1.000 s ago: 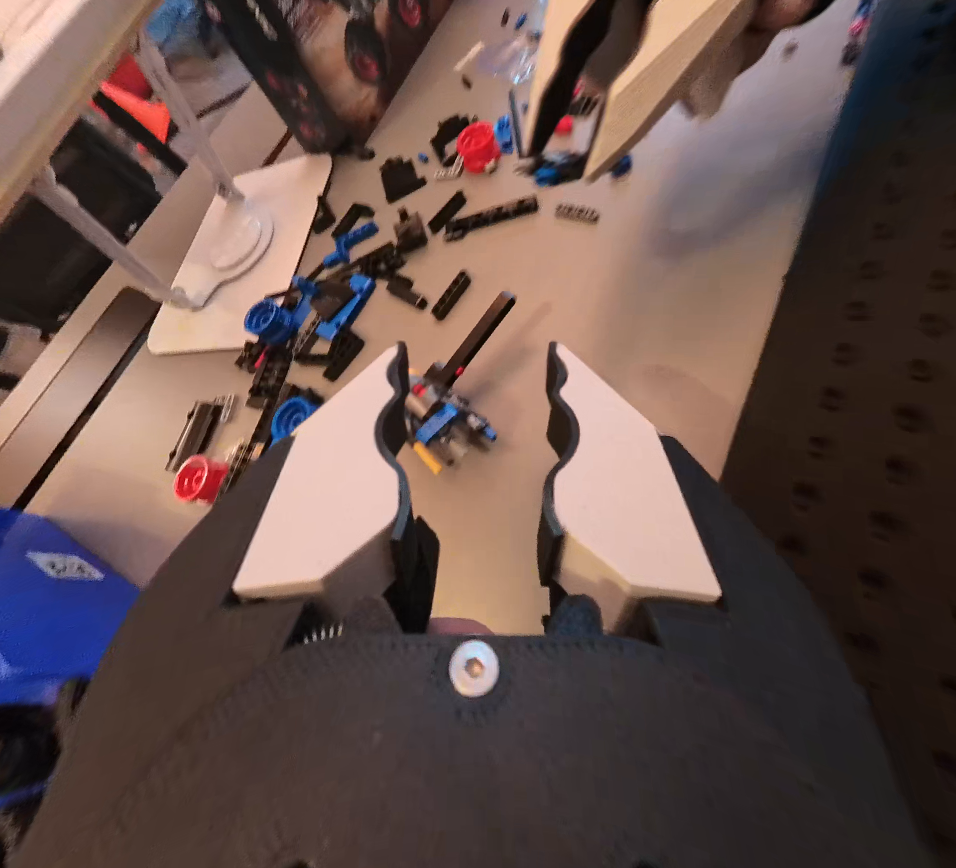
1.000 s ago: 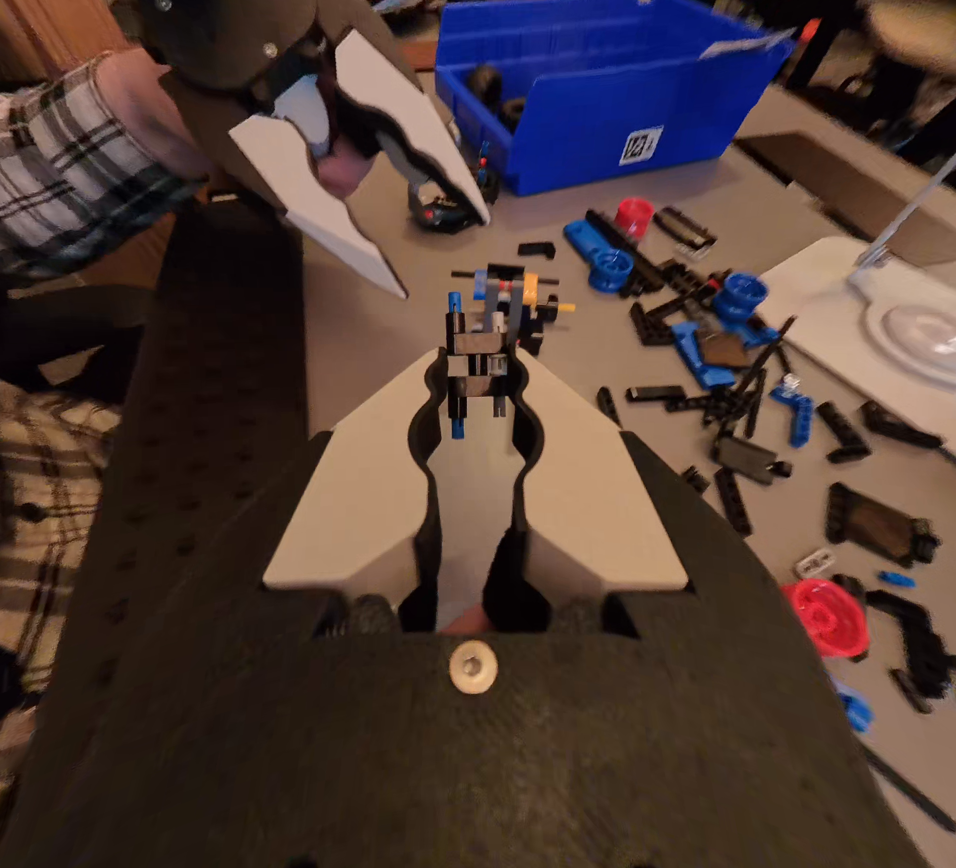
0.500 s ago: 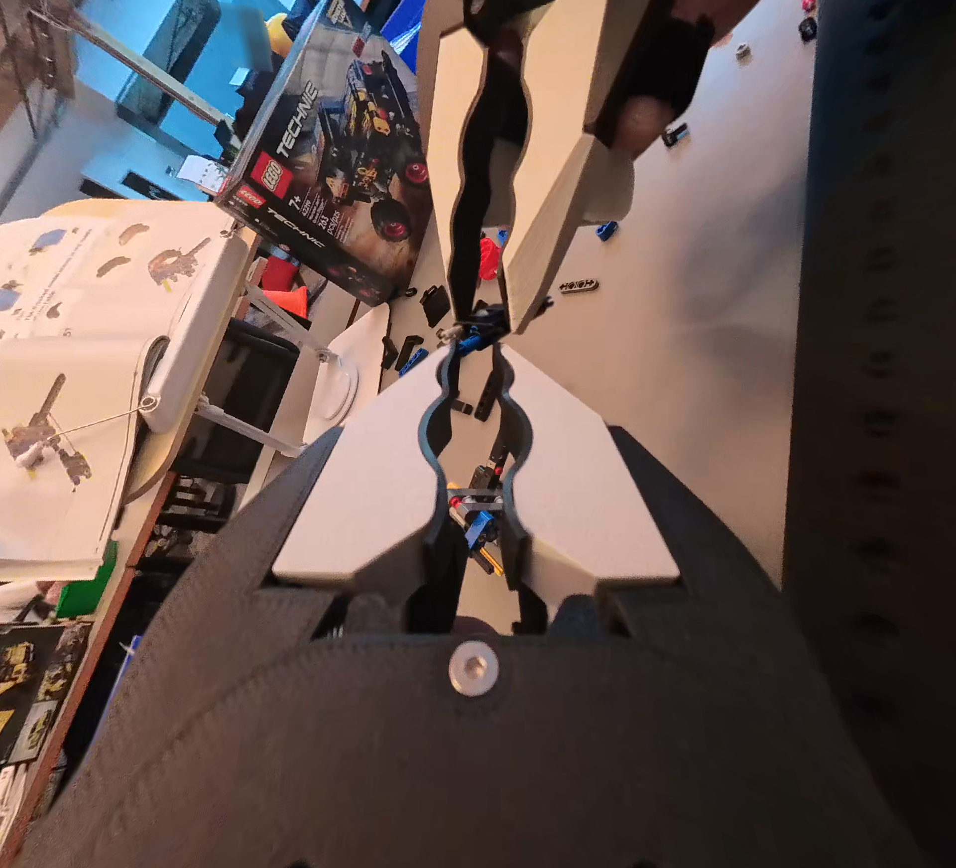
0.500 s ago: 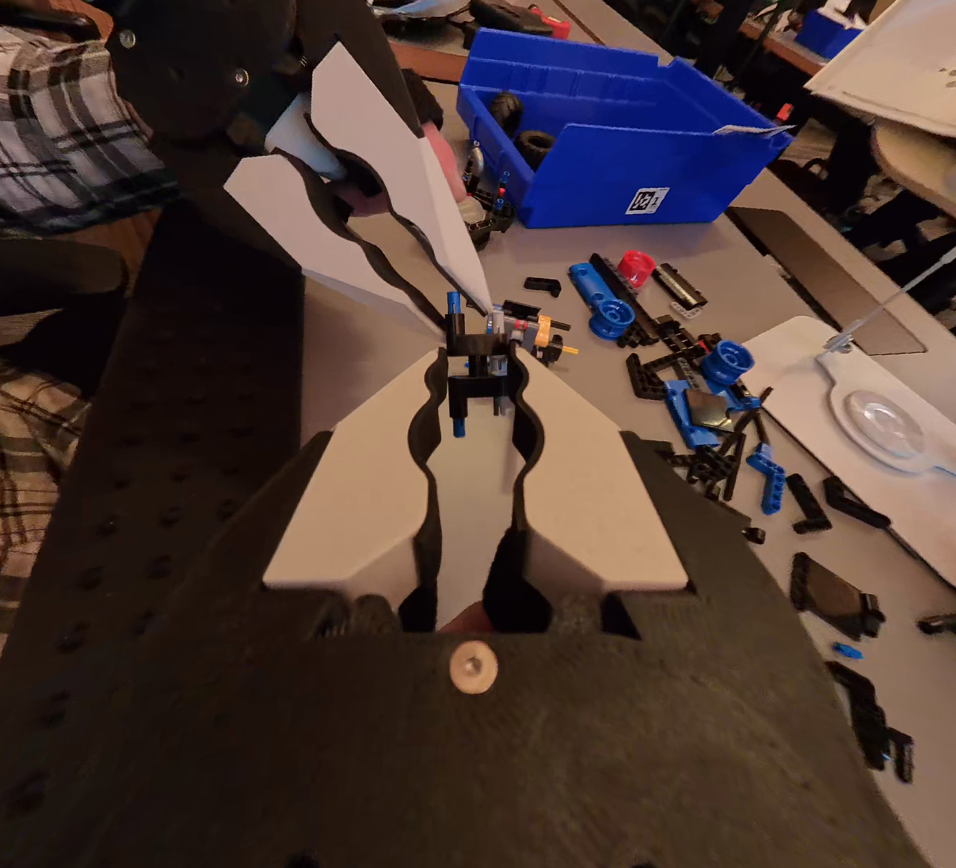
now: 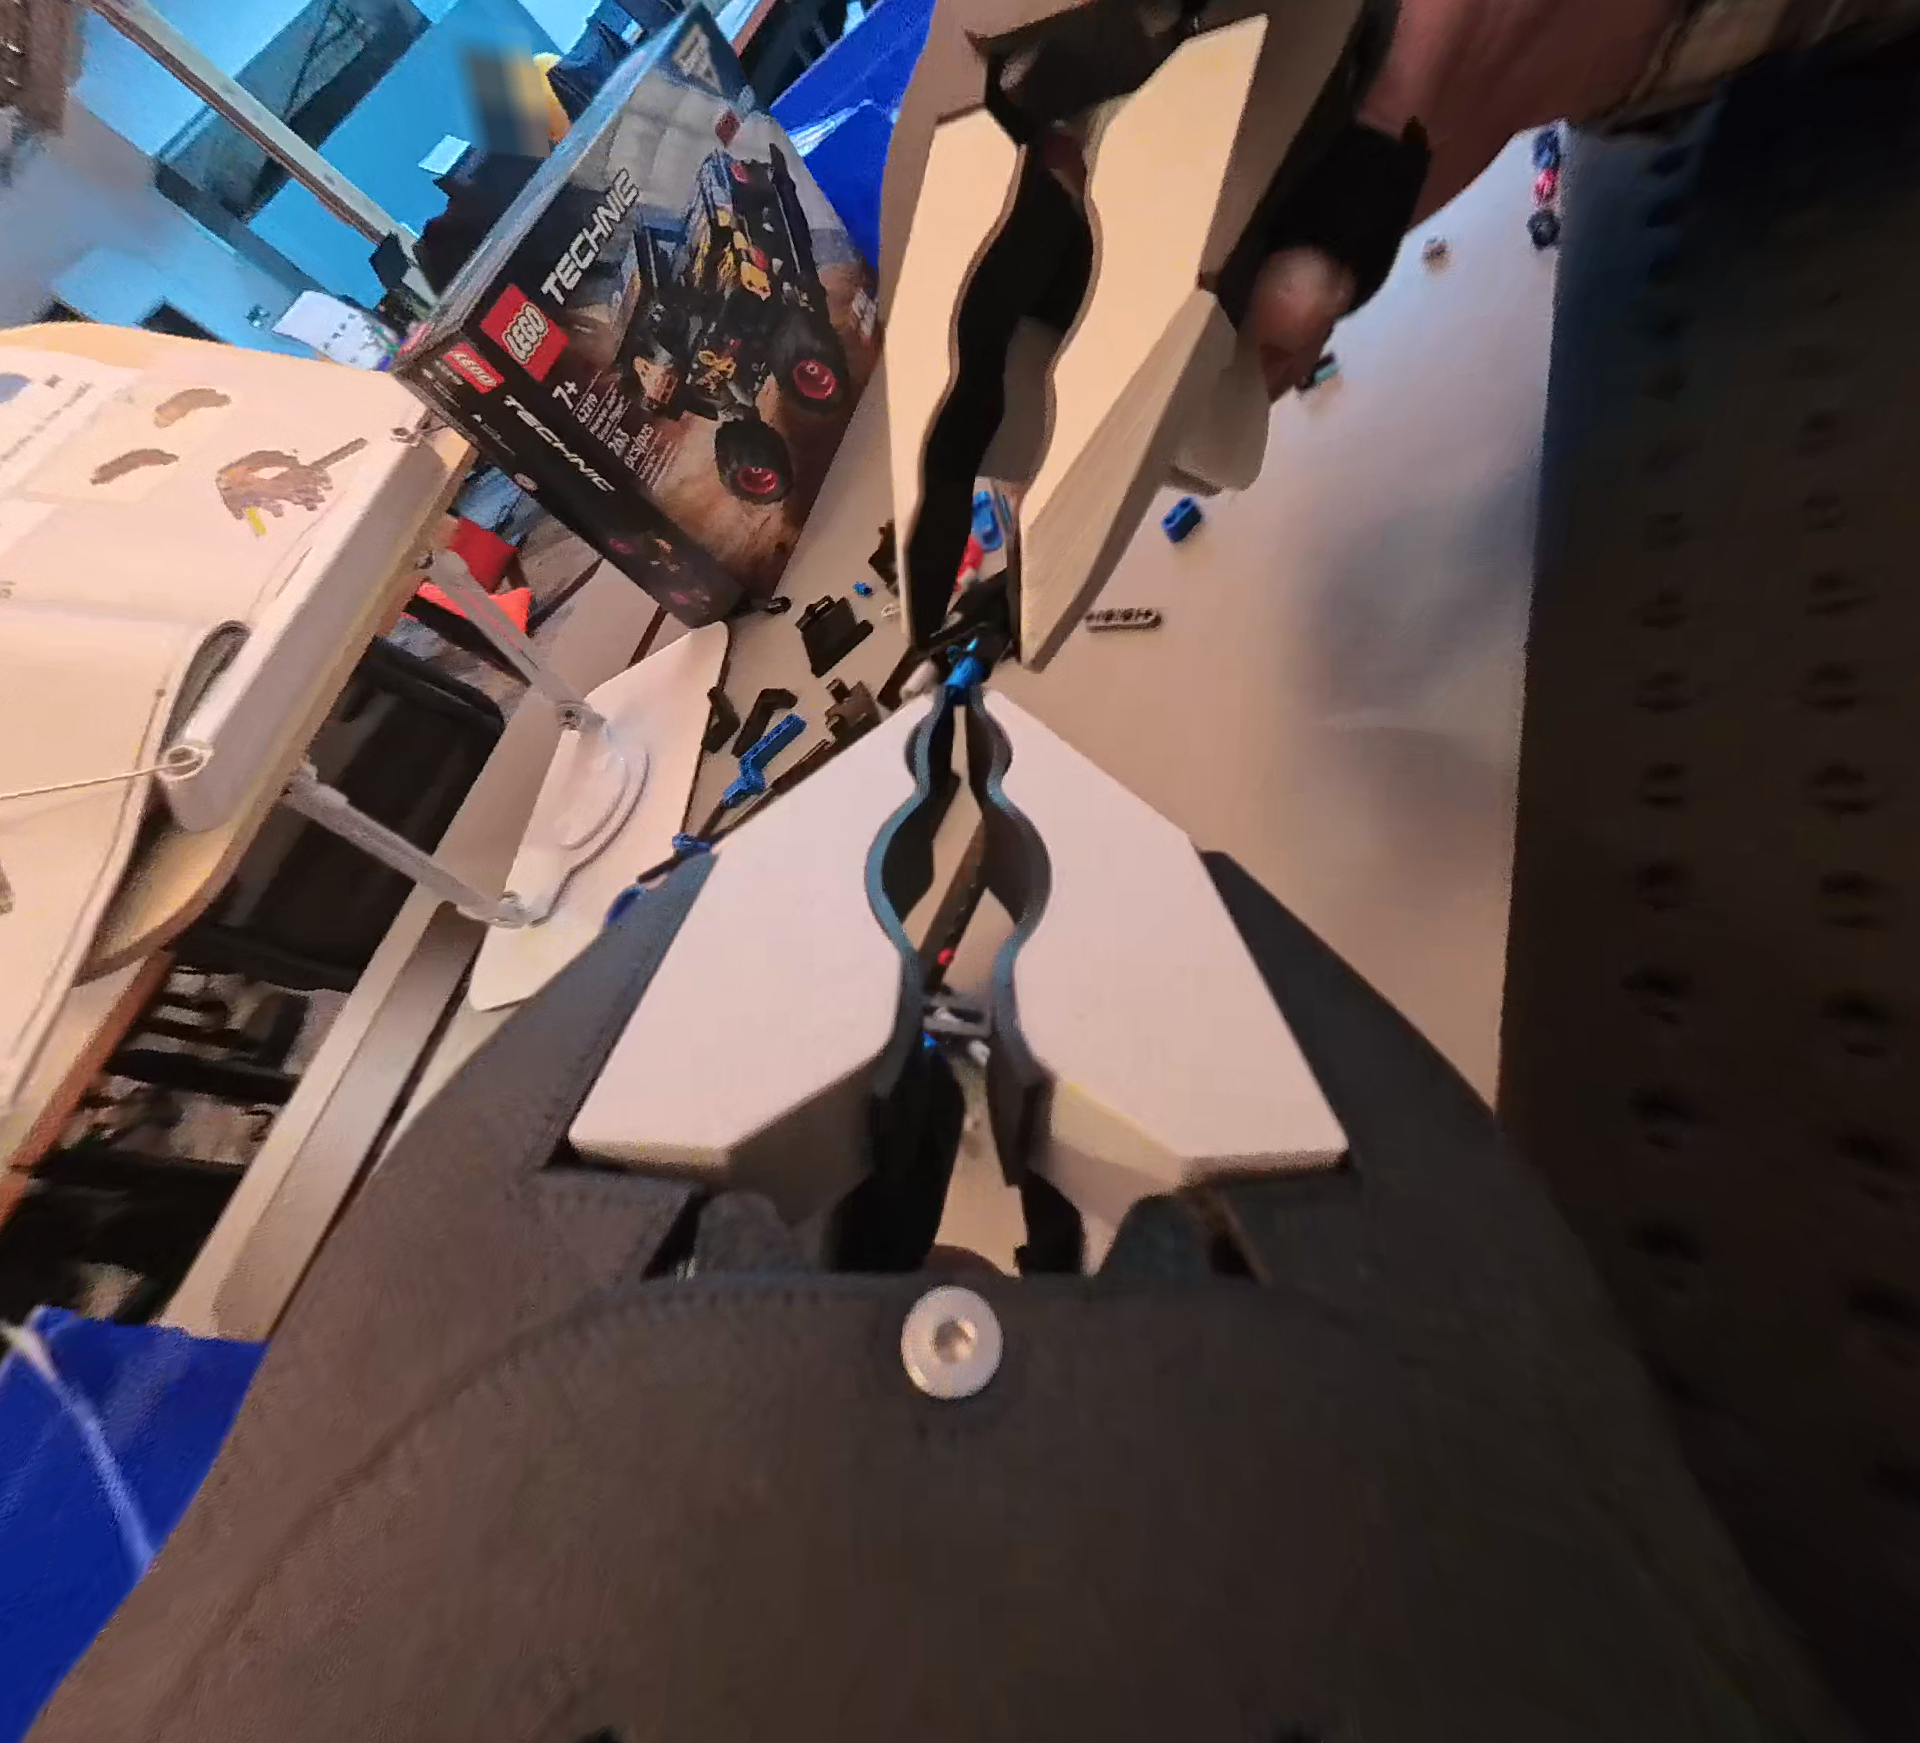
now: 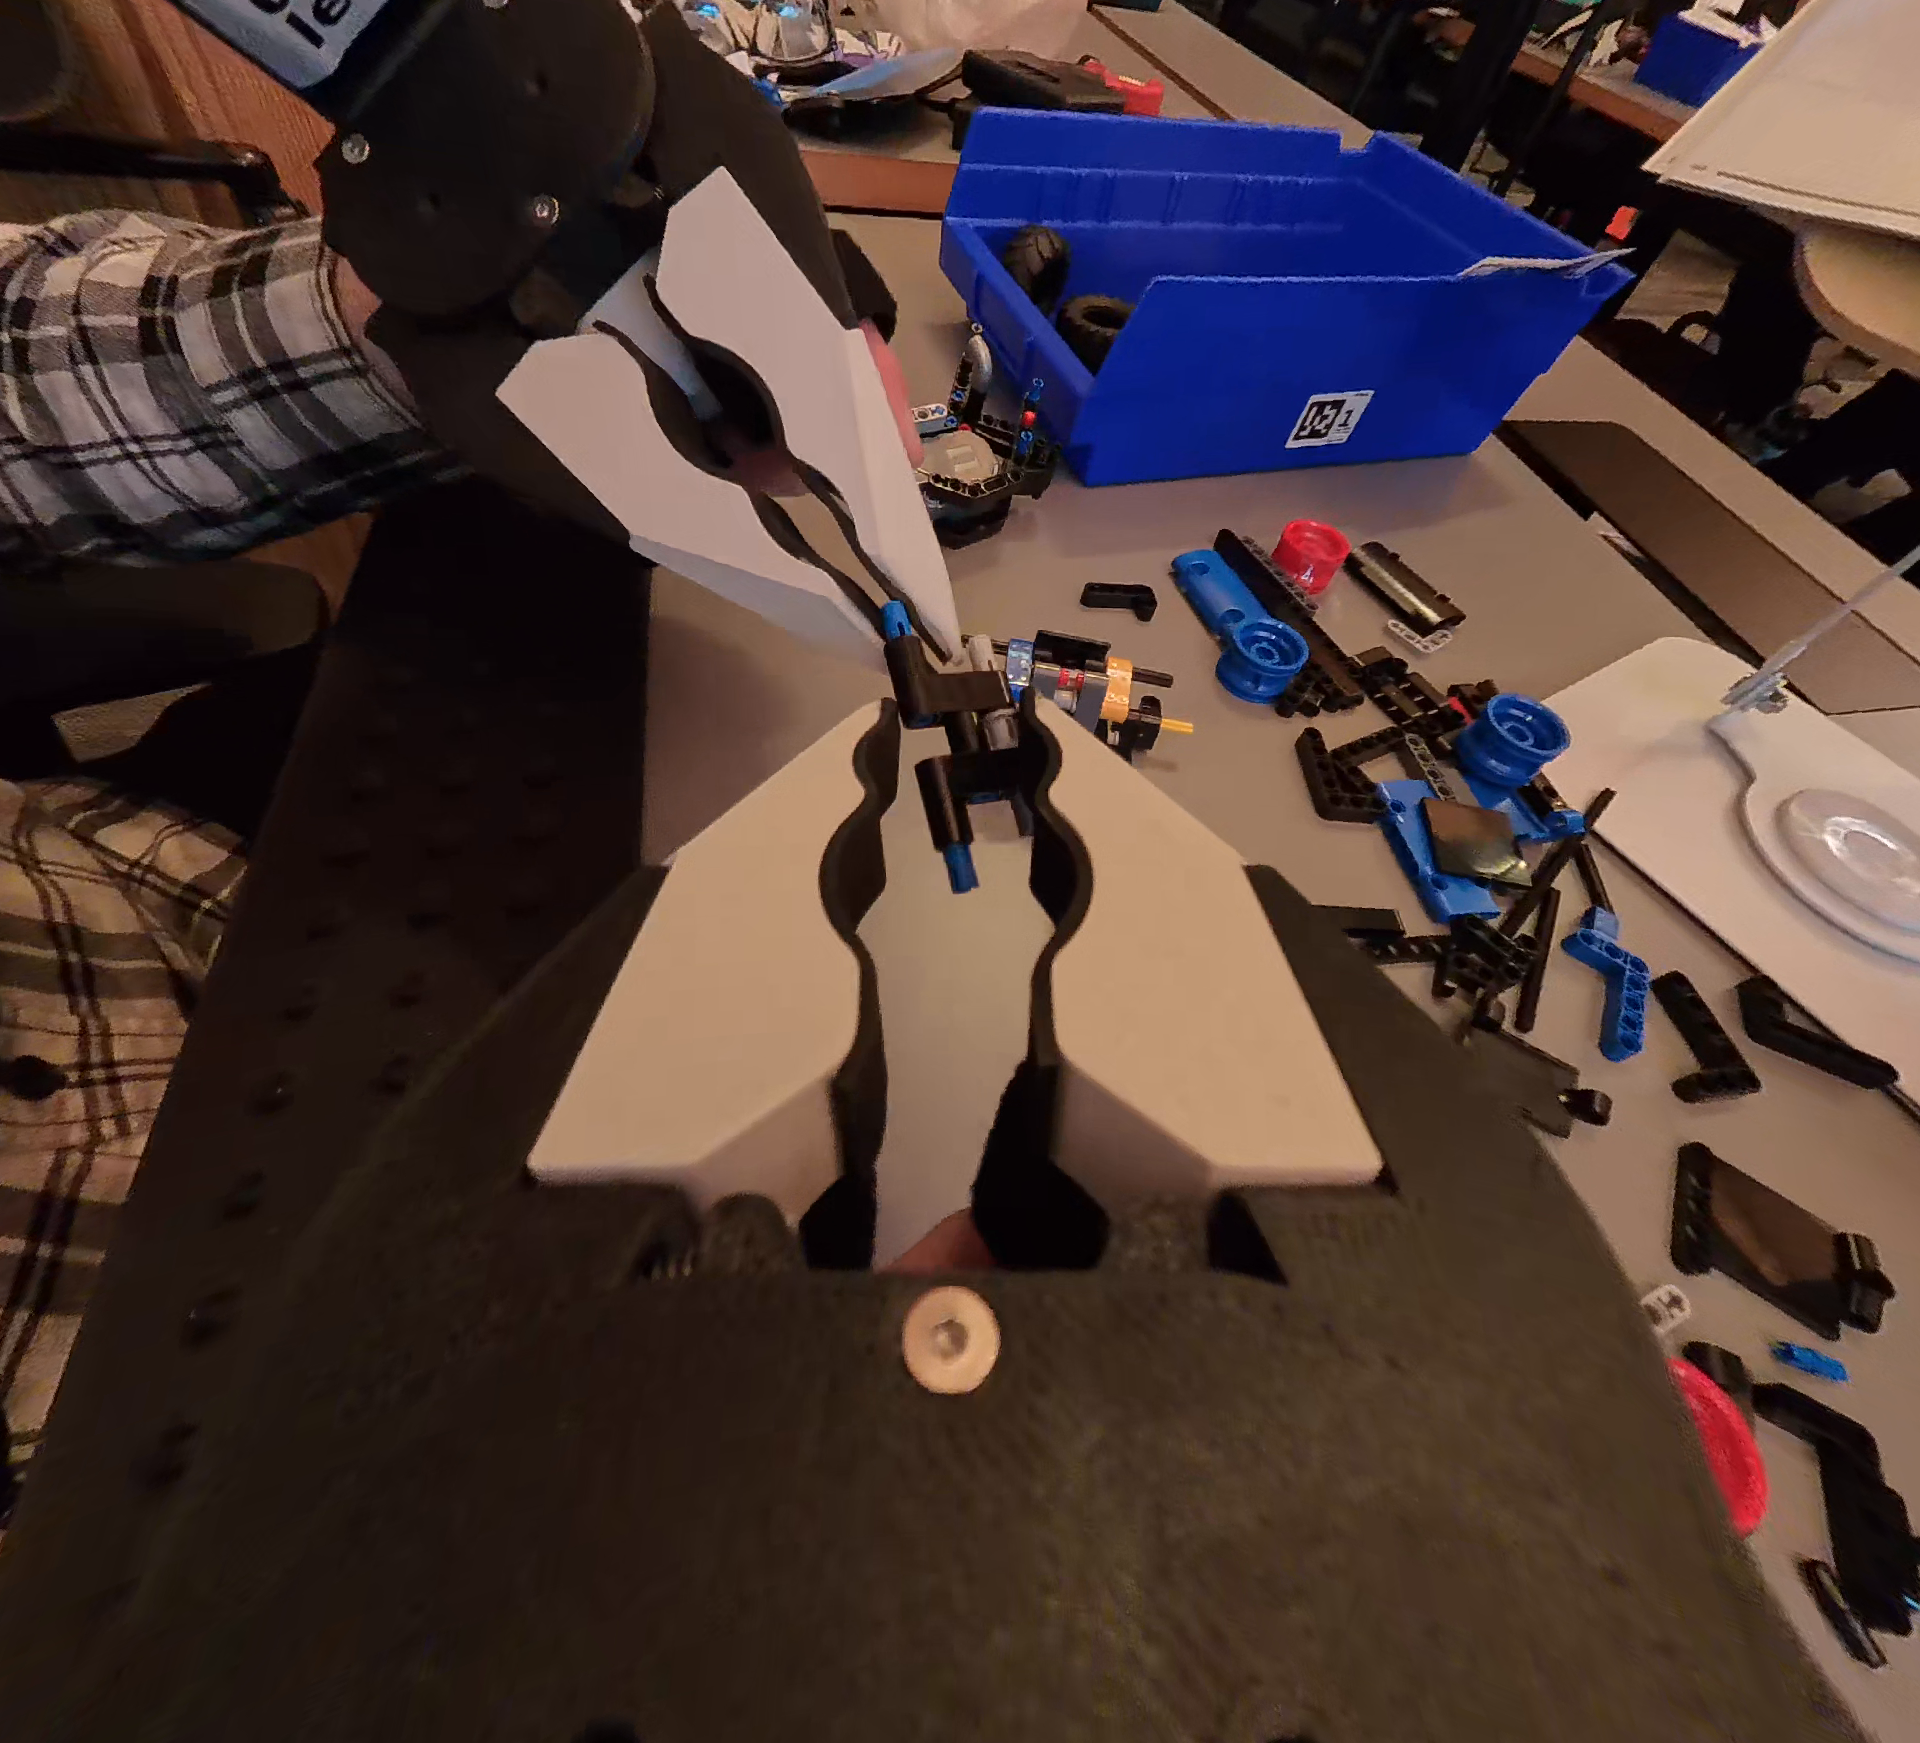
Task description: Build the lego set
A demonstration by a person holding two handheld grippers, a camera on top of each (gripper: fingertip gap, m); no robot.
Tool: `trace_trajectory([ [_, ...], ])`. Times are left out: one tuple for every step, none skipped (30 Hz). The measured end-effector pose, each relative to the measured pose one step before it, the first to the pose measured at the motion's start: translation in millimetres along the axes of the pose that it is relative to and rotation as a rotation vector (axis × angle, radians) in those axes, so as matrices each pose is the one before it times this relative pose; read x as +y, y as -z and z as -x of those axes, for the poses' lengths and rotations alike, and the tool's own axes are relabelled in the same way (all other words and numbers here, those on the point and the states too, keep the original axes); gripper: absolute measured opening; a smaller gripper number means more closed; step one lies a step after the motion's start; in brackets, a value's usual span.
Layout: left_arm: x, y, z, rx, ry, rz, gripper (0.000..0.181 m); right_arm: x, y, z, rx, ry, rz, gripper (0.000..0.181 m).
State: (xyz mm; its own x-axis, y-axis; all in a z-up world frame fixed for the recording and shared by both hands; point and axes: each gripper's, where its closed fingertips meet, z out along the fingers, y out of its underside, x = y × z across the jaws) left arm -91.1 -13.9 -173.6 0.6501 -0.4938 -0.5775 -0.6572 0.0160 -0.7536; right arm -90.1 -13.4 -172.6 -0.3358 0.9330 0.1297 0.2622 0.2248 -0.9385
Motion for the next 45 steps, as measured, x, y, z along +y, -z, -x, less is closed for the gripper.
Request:
trace_trajectory([
  [-0.68,-0.17,0.17,0.0006,0.0123,-0.0083,0.000,0.70,-0.88,-0.20,0.0052,0.0074,0.0044,0.019],
  [0.50,-0.25,0.57,0.0006,0.0108,-0.0004,0.000,0.96,-0.81,-0.38,0.0063,0.0082,0.0057,0.019],
  [0.79,-0.23,0.70,0.0020,0.0132,-0.0009,0.000,0.18,-0.26,-0.64,0.0073,0.0059,0.0007,0.019],
  [-0.37,0.16,0.12,0.0042,0.0120,-0.0089,0.000,-0.65,0.19,-0.37,0.0043,0.0019,-0.0028,0.018],
  [-0.46,0.20,-0.05,0.0037,0.0120,-0.0081,0.000,-0.66,0.19,0.02,0.0011,0.0008,-0.0023,0.018],
  [-0.01,0.11,-0.19,0.0035,0.0089,-0.0046,0.000,-0.12,0.15,0.09,0.0007,0.0008,-0.0002,0.017],
  [0.15,-0.04,-0.08,0.0008,0.0051,-0.0040,0.000,0.05,-0.15,-0.08,0.0011,0.0001,0.0000,0.017],
  [0.17,-0.12,-0.01,0.0005,0.0056,-0.0039,0.000,0.13,-0.09,-0.09,0.0011,-0.0004,-0.0004,0.017],
  [0.25,-0.16,-0.06,0.0018,0.0070,-0.0031,0.000,0.29,-0.21,-0.23,0.0003,-0.0015,-0.0001,0.017],
  [0.29,-0.28,0.12,0.0016,0.0083,-0.0036,0.000,0.15,-0.16,-0.30,-0.0002,-0.0037,-0.0009,0.017],
  [0.14,-0.19,0.14,0.0014,0.0084,-0.0041,0.000,-0.01,-0.05,-0.40,-0.0001,-0.0050,-0.0019,0.017],
  [0.19,-0.42,0.14,0.0022,0.0117,-0.0035,0.000,0.26,-0.02,-0.47,0.0013,-0.0033,-0.0011,0.017],
  [0.51,-0.57,-0.28,0.0065,0.0178,-0.0011,0.000,0.65,-0.13,-0.44,0.0021,0.0007,0.0022,0.017],
  [0.81,-0.60,-0.44,0.0085,0.0182,0.0004,0.000,0.76,-0.19,-0.41,0.0028,0.0031,0.0028,0.017],
  [-0.03,-0.18,-0.13,0.0033,0.0072,-0.0065,0.001,0.21,-0.18,-0.46,0.0044,0.0038,0.0002,0.017],
  [-0.62,0.01,-1.27,0.0097,0.0082,-0.0091,0.006,0.30,-0.18,-0.54,0.0065,0.0056,0.0024,0.017],
  [-0.56,-0.39,-2.05,0.0169,0.0180,-0.0050,0.012,0.86,-0.34,-0.79,0.0091,0.0104,0.0077,0.017],
  [0.27,-0.91,-2.16,0.0177,0.0160,0.0004,0.018,1.39,-0.49,-0.58,0.0101,0.0141,0.0103,0.016],
  [1.77,-0.64,-0.32,0.0044,0.0035,0.0082,0.017,1.43,-0.78,0.30,0.0060,0.0135,0.0105,0.016],
  [1.81,-0.05,1.56,-0.0080,-0.0029,0.0061,0.012,0.89,-0.63,1.19,0.0011,0.0108,0.0066,0.017],
  [0.47,0.73,2.43,-0.0103,0.0039,-0.0030,0.002,-0.11,-0.55,1.53,-0.0012,0.0066,0.0009,0.016],
  [-0.97,1.17,0.67,0.0046,0.0150,-0.0108,0.000,-0.80,-0.39,0.99,0.0009,0.0023,-0.0019,0.016],
  [-0.86,0.77,0.13,0.0074,0.0196,-0.0097,0.000,-0.97,-0.30,0.04,0.0054,0.0042,-0.0012,0.016],
  [-0.11,0.46,0.79,-0.0009,0.0105,-0.0049,0.000,-0.83,-0.21,-0.77,0.0089,0.0080,0.0007,0.016],
  [0.16,0.13,1.16,-0.0063,0.0062,-0.0014,0.000,-0.52,-0.43,-1.11,0.0104,0.0066,0.0018,0.016],
  [0.06,-0.12,1.19,-0.0066,0.0081,-0.0010,0.000,-0.47,-0.55,-1.06,0.0093,0.0047,0.0002,0.016],
  [-0.71,0.25,0.43,-0.0022,0.0055,-0.0063,0.000,-0.64,-0.55,-0.57,0.0074,0.0049,-0.0026,0.016],
  [-0.92,0.42,0.20,0.0018,0.0087,-0.0073,0.000,-0.88,-0.35,-0.48,0.0071,0.0042,-0.0035,0.014],
  [-1.24,0.50,0.40,0.0022,0.0146,-0.0092,0.000,-1.16,-0.17,-0.37,0.0067,0.0042,-0.0054,0.013],
  [-0.80,0.30,0.81,0.0006,0.0153,-0.0073,0.000,-2.02,0.13,-0.09,0.0052,0.0041,-0.0106,0.013],
  [-0.08,0.10,0.89,0.0001,0.0124,-0.0046,0.000,-2.45,0.31,-0.24,0.0047,0.0027,-0.0127,0.014],
  [0.08,0.11,0.72,0.0003,0.0099,-0.0032,0.000,-2.20,0.26,-0.85,0.0073,0.0032,-0.0099,0.016],
  [-0.22,0.04,0.58,-0.0001,0.0066,-0.0053,0.000,-1.26,0.19,-1.30,0.0101,0.0054,-0.0061,0.019],
  [-0.39,0.17,0.52,0.0010,0.0084,-0.0056,0.000,-0.73,0.24,-1.44,0.0104,0.0080,-0.0042,0.023],
  [-0.44,0.21,0.39,0.0023,0.0110,-0.0055,0.000,-0.54,0.45,-1.20,0.0092,0.0091,-0.0035,0.026],
  [-0.76,0.36,1.25,-0.0025,0.0108,-0.0069,0.000,-0.13,0.55,-0.76,0.0082,0.0104,-0.0018,0.027],
  [-0.75,0.37,0.81,0.0005,0.0109,-0.0066,0.000,0.46,0.40,-0.38,0.0058,0.0142,0.0019,0.027],
  [-0.88,0.44,0.10,0.0056,0.0115,-0.0076,0.000,1.13,0.24,-0.35,0.0065,0.0160,0.0052,0.027],
  [-0.59,0.39,0.68,0.0025,0.0113,-0.0078,0.000,1.57,0.07,-0.67,0.0087,0.0140,0.0072,0.026],
  [-0.21,0.28,0.43,0.0028,0.0111,-0.0056,0.000,1.63,0.01,-0.09,0.0052,0.0113,0.0075,0.024],
  [-0.27,0.22,-0.05,0.0054,0.0097,-0.0046,0.000,0.75,-0.14,0.65,0.0006,0.0078,0.0039,0.023],
  [-0.45,0.08,0.12,0.0032,0.0082,-0.0062,0.000,-0.07,0.12,1.08,-0.0025,0.0031,-0.0011,0.022],
  [-0.85,0.25,0.15,0.0024,0.0086,-0.0069,0.000,-0.11,0.02,1.00,-0.0037,0.0000,-0.0011,0.022],
  [-0.50,0.12,-0.13,0.0041,0.0082,-0.0046,0.000,0.15,0.09,0.36,-0.0023,-0.0001,-0.0008,0.023],
  [0.00,0.04,-0.17,0.0041,0.0057,-0.0019,0.000,-0.13,0.36,-0.26,-0.0005,-0.0025,-0.0040,0.023],
])
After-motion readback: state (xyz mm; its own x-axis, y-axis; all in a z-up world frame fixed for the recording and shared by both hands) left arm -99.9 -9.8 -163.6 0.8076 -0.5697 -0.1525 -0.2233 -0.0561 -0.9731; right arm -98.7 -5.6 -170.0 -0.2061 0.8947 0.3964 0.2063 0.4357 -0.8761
